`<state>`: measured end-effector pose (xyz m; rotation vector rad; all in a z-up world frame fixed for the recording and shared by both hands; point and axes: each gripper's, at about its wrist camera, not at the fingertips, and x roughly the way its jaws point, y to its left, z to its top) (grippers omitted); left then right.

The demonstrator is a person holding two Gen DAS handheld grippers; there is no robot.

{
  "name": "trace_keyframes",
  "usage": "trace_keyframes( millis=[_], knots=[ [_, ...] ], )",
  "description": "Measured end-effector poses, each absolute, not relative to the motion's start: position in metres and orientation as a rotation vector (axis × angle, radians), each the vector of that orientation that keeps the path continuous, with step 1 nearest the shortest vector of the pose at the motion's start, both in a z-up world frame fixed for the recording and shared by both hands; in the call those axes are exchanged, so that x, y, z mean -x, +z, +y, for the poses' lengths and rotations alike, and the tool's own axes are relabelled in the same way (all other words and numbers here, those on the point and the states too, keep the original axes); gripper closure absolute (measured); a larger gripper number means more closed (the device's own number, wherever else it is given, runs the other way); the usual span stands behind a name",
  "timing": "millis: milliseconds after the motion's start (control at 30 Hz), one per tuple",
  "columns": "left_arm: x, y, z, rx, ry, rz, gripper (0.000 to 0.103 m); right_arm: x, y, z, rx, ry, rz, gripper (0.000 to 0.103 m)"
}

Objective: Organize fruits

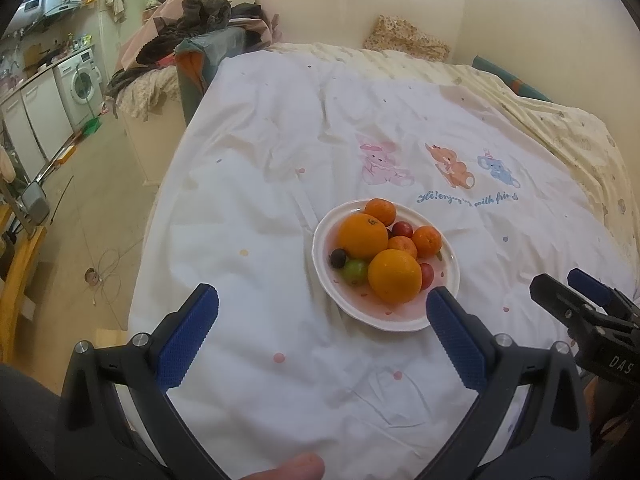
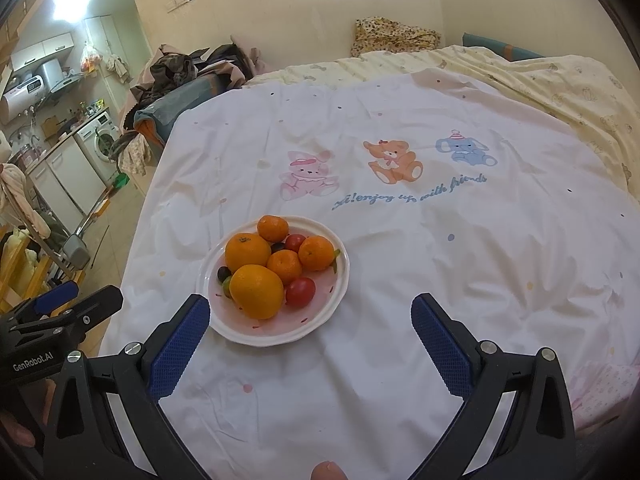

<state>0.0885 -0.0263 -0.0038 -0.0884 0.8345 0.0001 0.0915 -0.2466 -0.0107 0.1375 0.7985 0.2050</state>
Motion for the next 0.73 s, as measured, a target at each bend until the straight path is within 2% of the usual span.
trace_keyframes(
  millis=[733],
  knots=[
    [-0.0891, -0.0028, -0.0280, 0.087, -0.003, 0.836, 0.000, -0.0886, -0.0104, -0.2424, -0.134, 0.211, 0.798, 0.000]
  ],
)
